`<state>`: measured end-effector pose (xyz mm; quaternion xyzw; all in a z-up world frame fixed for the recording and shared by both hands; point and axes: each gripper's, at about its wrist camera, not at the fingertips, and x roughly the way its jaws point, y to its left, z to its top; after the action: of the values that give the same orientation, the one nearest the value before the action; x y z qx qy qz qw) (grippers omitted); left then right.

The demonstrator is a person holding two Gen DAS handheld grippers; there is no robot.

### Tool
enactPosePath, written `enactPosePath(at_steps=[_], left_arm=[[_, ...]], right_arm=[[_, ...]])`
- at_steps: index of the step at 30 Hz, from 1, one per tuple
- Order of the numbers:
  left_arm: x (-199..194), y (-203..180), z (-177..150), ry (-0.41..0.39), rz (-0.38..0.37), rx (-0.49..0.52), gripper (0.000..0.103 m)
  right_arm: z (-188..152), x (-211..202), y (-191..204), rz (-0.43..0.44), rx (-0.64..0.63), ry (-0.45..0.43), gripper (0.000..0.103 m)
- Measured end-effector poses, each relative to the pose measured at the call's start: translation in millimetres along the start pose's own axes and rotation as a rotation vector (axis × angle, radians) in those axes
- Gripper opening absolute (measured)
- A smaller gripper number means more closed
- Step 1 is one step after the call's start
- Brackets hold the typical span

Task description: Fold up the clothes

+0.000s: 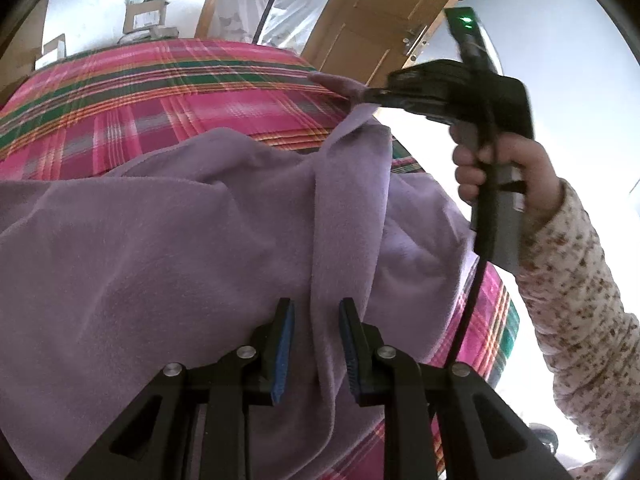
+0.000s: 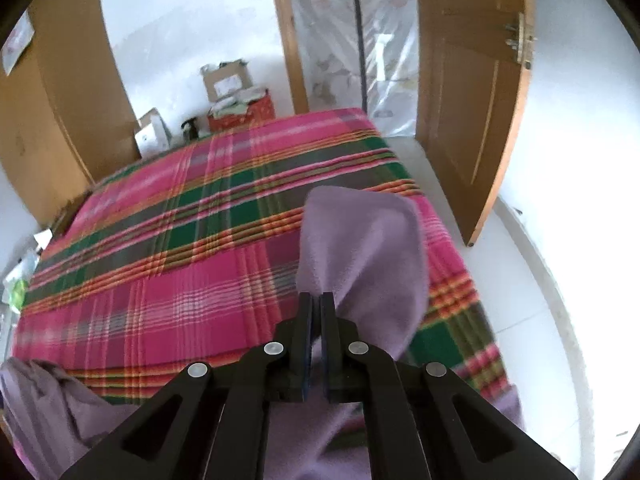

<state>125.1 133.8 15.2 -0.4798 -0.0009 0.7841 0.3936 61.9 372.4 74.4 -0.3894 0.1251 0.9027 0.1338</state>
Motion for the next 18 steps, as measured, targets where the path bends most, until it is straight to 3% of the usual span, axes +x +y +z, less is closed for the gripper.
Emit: enactPosePath(at_steps=[18], left_arm=[[8, -34, -7, -0.011, 0.169, 0.088, 0.023]], right_arm=[[-37, -67, -68, 0.021, 0.136, -0.109, 0.004]])
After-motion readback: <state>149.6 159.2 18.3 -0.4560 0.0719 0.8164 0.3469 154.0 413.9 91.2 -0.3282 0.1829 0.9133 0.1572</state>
